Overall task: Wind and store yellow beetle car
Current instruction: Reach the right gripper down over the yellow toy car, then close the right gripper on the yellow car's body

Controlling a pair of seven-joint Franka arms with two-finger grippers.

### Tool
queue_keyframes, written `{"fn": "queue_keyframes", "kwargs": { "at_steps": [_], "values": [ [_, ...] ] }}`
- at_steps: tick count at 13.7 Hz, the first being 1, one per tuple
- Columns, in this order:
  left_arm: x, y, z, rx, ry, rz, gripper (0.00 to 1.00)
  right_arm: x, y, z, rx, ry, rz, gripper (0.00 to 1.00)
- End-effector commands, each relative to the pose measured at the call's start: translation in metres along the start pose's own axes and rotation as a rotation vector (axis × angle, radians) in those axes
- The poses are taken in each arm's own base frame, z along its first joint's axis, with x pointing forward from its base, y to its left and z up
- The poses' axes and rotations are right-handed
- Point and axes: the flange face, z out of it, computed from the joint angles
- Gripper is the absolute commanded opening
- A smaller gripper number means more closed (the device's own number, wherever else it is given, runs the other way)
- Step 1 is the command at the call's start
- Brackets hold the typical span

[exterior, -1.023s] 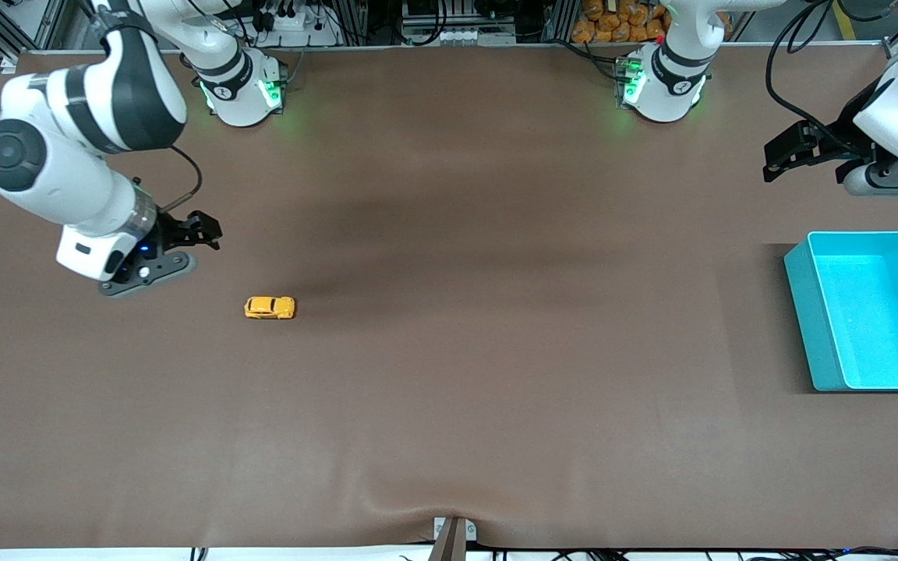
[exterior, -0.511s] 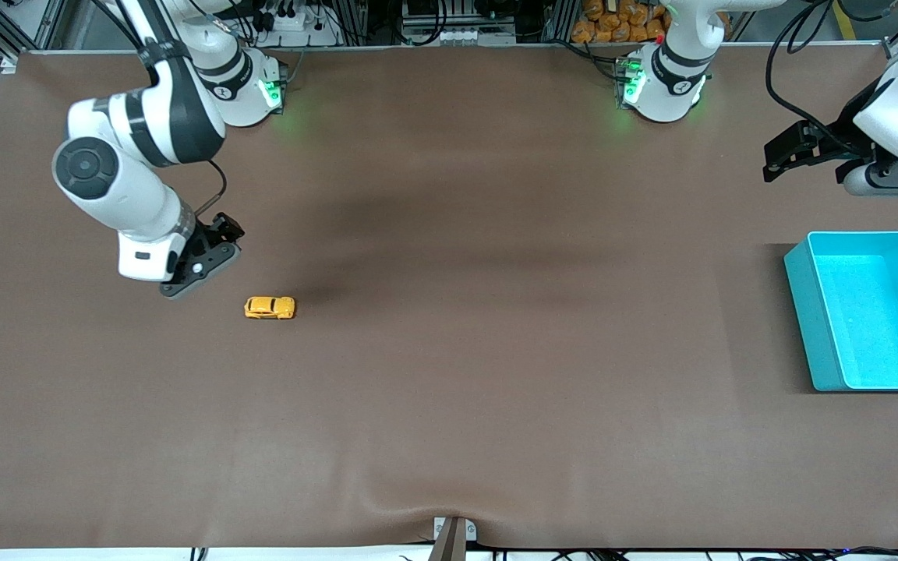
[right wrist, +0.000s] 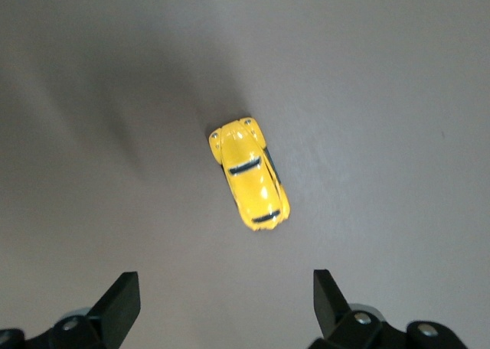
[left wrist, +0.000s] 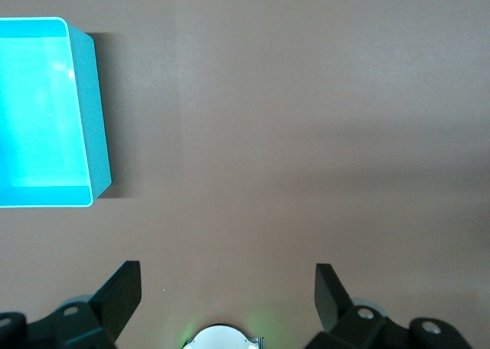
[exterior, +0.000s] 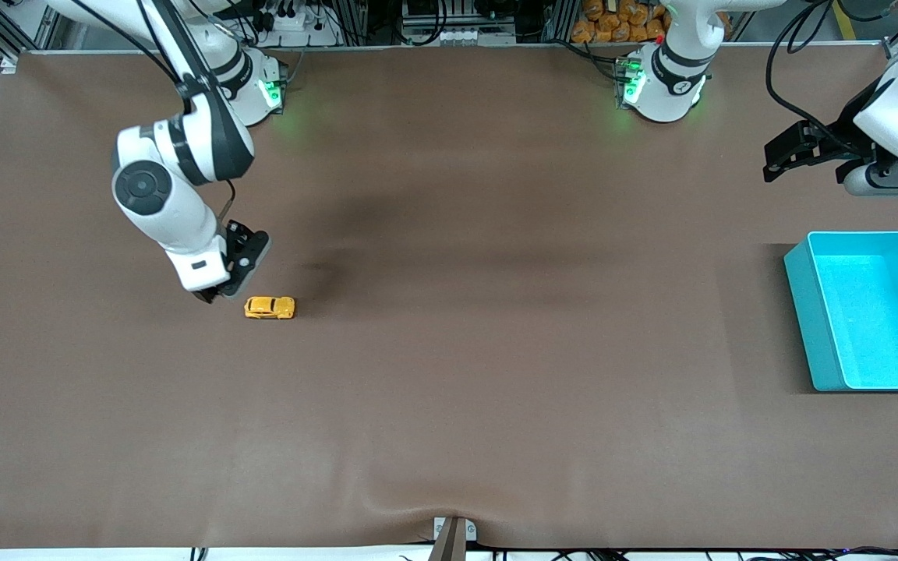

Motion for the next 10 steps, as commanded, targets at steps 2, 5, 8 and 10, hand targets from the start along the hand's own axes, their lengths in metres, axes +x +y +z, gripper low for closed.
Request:
{"fn": "queue_keyframes", "kwargs": {
  "at_steps": [2,5,8,10],
  "values": [
    [-0.007,-0.001,-0.006,-0.009,0.000,0.019,1.00,0.007,0.012,0.037,-0.045,0.011,-0.203,1.00],
    [-0.006,-0.002,-0.006,-0.011,0.000,0.016,1.00,0.012,0.012,0.068,-0.023,0.000,-0.261,1.00],
    [-0.006,-0.002,-0.006,-0.011,0.000,0.016,1.00,0.013,0.012,0.078,-0.013,-0.004,-0.266,1.00],
    [-0.006,-0.002,-0.006,-0.011,0.000,0.016,1.00,0.015,0.012,0.086,-0.001,-0.005,-0.262,0.97]
  ]
}}
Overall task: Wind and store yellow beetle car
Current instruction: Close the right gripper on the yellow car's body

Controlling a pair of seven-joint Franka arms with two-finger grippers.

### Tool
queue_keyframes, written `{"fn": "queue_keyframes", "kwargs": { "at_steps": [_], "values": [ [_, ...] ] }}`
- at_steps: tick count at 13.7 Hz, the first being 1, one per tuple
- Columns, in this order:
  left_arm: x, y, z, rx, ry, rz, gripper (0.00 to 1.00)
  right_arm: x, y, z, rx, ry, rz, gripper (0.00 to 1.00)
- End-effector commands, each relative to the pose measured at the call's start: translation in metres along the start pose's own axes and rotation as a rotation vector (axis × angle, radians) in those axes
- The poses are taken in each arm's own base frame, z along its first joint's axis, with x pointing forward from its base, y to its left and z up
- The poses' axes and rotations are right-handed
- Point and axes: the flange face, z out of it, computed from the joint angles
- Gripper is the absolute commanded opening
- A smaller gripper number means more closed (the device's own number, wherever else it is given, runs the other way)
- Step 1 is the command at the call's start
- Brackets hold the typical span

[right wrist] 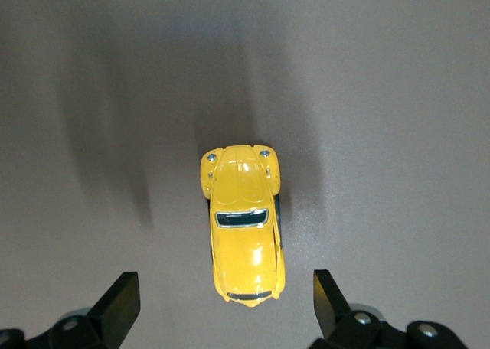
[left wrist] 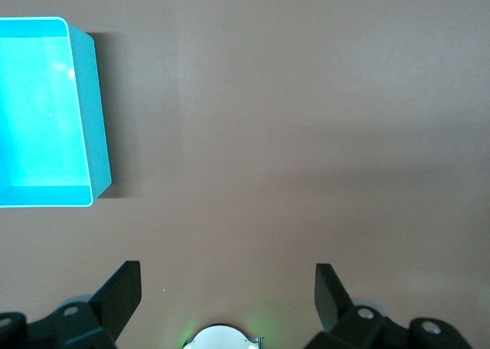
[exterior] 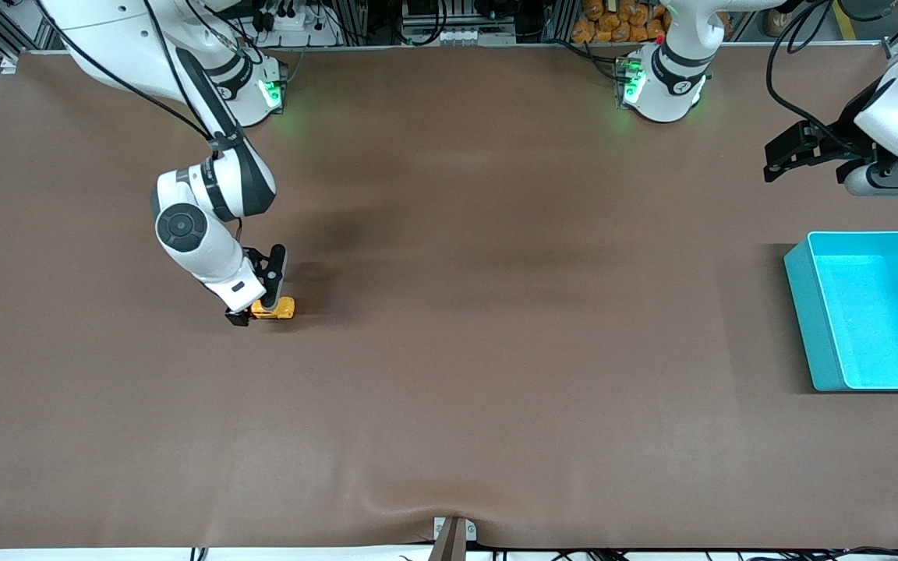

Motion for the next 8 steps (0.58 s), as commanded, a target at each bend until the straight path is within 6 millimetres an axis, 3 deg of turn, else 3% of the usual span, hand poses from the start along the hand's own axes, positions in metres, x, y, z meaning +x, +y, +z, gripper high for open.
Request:
{"fn": "queue_keyframes", "kwargs": {
  "at_steps": [1,8],
  "values": [
    [-0.0064,-0.0022,-0.0057,-0.011,0.000,0.017,1.00,0.0044,0.0069,0.0057,-0.002,-0.008,-0.020,0.93],
    [-0.0064,-0.0022,-0.0057,-0.011,0.000,0.018,1.00,0.0116,0.0167,0.0150,-0.009,-0.006,-0.022,0.76]
  ]
}}
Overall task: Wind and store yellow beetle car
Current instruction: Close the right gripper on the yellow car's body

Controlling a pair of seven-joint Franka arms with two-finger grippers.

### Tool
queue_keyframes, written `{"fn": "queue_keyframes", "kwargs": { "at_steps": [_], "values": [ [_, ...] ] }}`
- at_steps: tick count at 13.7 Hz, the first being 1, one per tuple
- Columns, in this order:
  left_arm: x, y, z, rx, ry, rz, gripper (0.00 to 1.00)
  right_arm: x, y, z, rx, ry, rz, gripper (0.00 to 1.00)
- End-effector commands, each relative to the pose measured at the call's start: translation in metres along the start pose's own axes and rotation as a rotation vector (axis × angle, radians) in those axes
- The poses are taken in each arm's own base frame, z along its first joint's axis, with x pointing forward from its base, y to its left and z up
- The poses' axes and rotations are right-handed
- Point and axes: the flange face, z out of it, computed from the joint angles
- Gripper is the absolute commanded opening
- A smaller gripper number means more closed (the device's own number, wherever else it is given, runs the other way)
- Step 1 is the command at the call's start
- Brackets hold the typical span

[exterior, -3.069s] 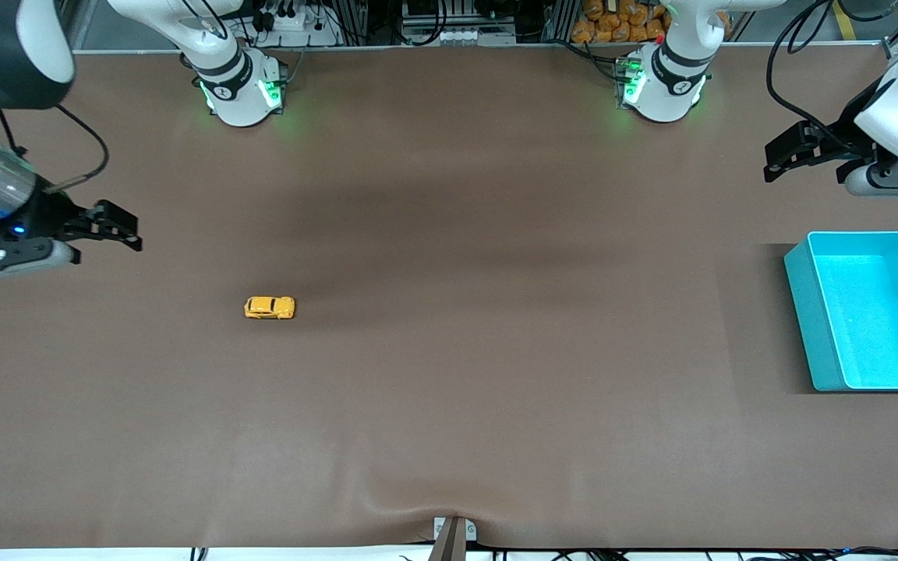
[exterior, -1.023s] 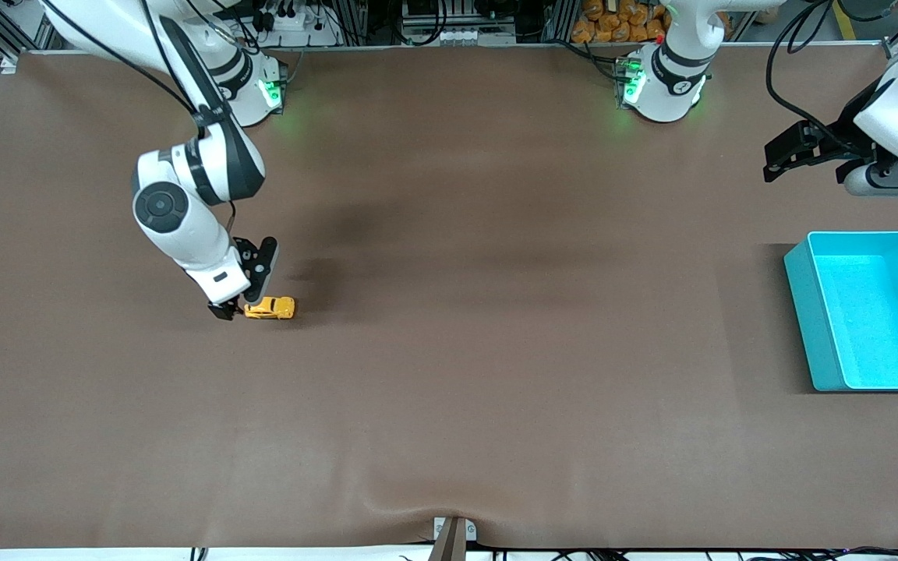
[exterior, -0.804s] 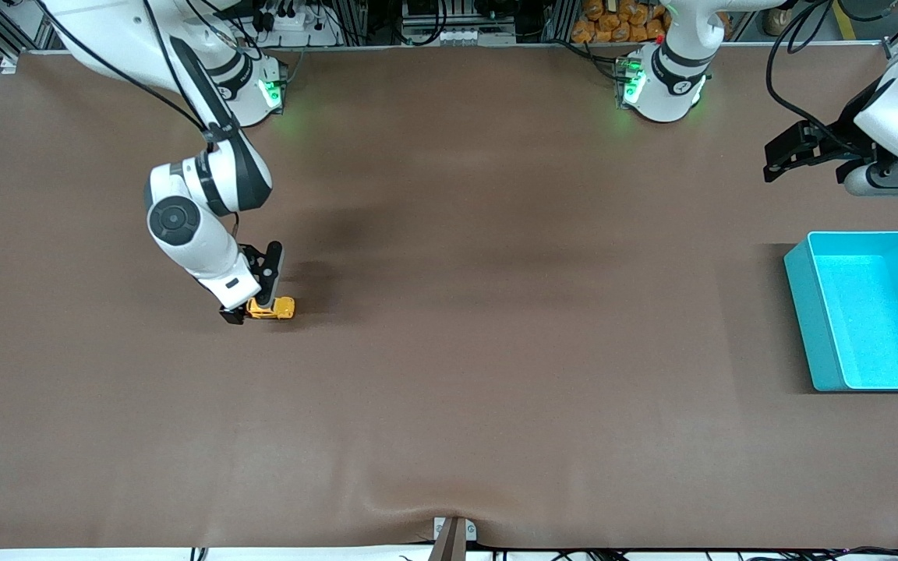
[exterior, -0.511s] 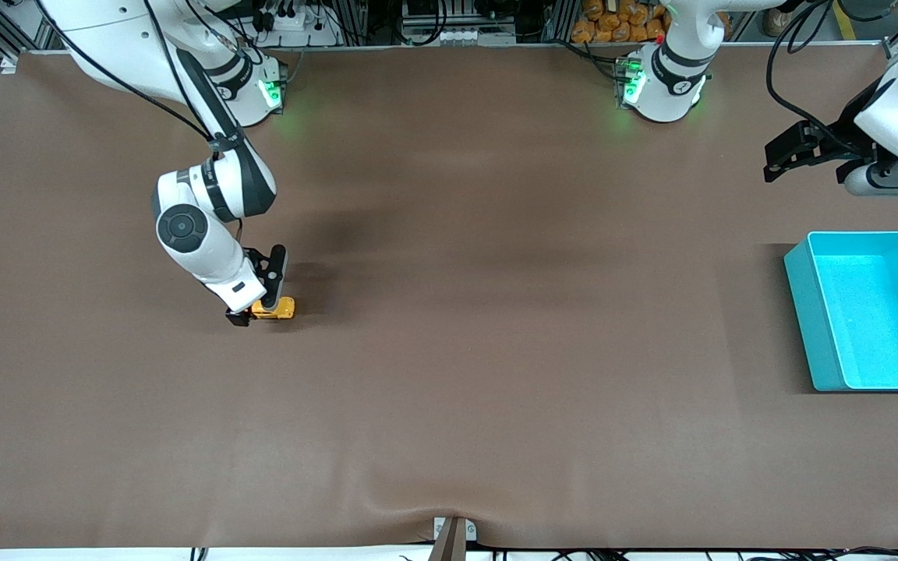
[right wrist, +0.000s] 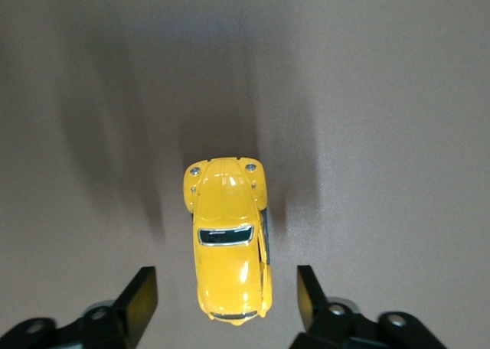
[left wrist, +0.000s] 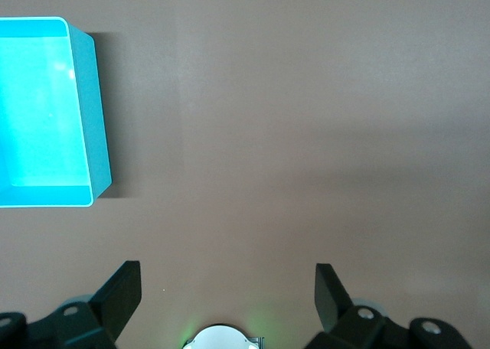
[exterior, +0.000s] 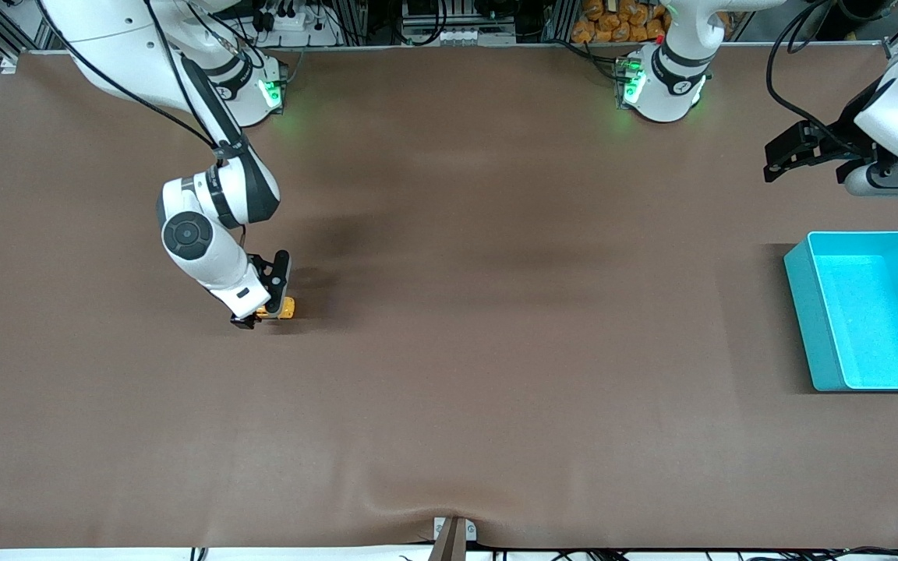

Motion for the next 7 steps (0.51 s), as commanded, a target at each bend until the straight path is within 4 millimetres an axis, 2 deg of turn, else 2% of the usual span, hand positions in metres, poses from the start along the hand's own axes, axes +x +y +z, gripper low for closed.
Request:
{"fn": "queue_keyframes", "kwargs": {
  "at_steps": [1,2,4,7],
  "values": [
    [-0.006,-0.002,-0.006,-0.011,0.000,0.017,1.00,0.006,0.007,0.010,-0.015,-0.001,-0.016,0.76],
    [-0.006,-0.002,-0.006,-0.011,0.000,0.017,1.00,0.006,0.006,0.020,-0.009,-0.003,-0.016,0.74],
    [-0.006,-0.002,-0.006,-0.011,0.000,0.017,1.00,0.006,0.006,0.024,-0.012,-0.001,-0.015,0.63],
    [-0.006,-0.002,-0.006,-0.011,0.000,0.017,1.00,0.007,0.006,0.024,-0.010,-0.002,-0.015,0.28]
  ]
}}
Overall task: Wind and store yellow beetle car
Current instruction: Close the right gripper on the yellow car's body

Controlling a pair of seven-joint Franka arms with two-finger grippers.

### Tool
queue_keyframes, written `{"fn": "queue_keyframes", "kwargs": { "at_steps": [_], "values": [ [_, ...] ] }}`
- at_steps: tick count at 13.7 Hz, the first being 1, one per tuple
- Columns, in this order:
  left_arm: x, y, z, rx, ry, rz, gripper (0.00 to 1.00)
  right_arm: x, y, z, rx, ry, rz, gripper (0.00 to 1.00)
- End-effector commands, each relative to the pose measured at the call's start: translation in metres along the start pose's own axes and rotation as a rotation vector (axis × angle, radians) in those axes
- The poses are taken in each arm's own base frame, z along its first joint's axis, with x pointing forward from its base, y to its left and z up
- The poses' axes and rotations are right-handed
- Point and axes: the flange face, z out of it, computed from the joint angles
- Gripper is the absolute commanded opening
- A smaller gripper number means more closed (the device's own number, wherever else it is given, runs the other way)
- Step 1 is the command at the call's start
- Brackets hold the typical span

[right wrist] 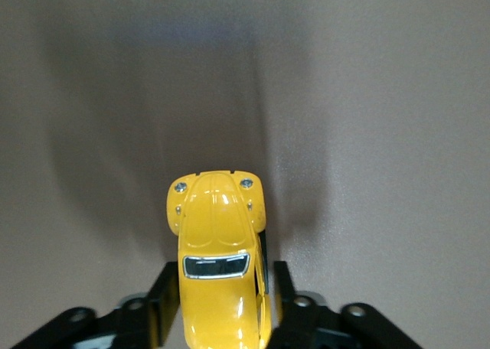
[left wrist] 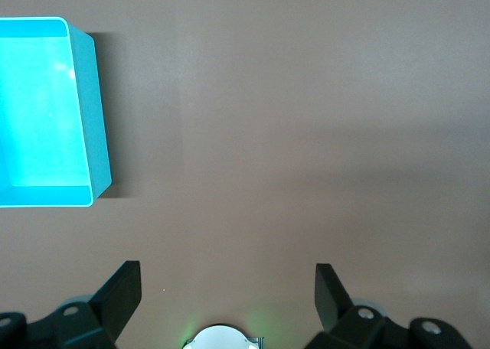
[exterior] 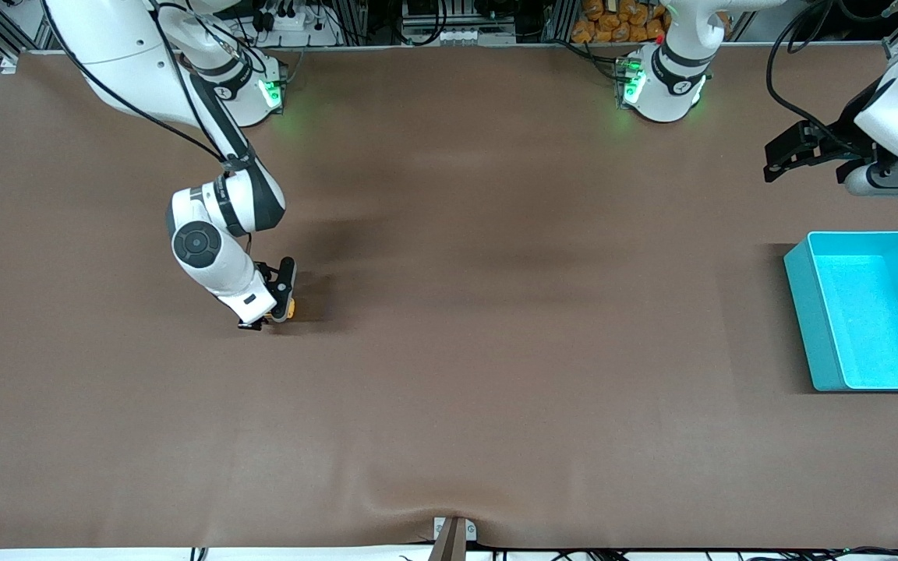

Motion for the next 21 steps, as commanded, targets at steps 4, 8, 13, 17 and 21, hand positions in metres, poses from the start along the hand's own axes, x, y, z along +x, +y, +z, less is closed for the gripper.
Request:
{"fn": "queue_keyframes", "kwargs": {
  "at_steps": [4,8,13,17,21],
  "values": [
    [-0.006,-0.002,-0.006,-0.011,0.000,0.017,1.00,0.004,0.005,-0.001,-0.007,-0.005,-0.017,0.00],
    [-0.006,-0.002,-0.006,-0.011,0.000,0.017,1.00,0.000,0.005,0.001,0.002,-0.012,-0.019,0.00],
    [-0.006,-0.002,-0.006,-0.011,0.000,0.017,1.00,-0.004,0.005,0.002,0.004,-0.017,-0.022,0.00],
    [-0.006,-0.002,-0.005,-0.011,-0.002,0.017,1.00,-0.014,0.008,0.002,0.006,-0.019,-0.040,0.00],
    [-0.006,-0.002,-0.005,-0.011,-0.002,0.017,1.00,-0.030,0.012,0.005,0.011,-0.021,-0.033,0.00]
  ]
}}
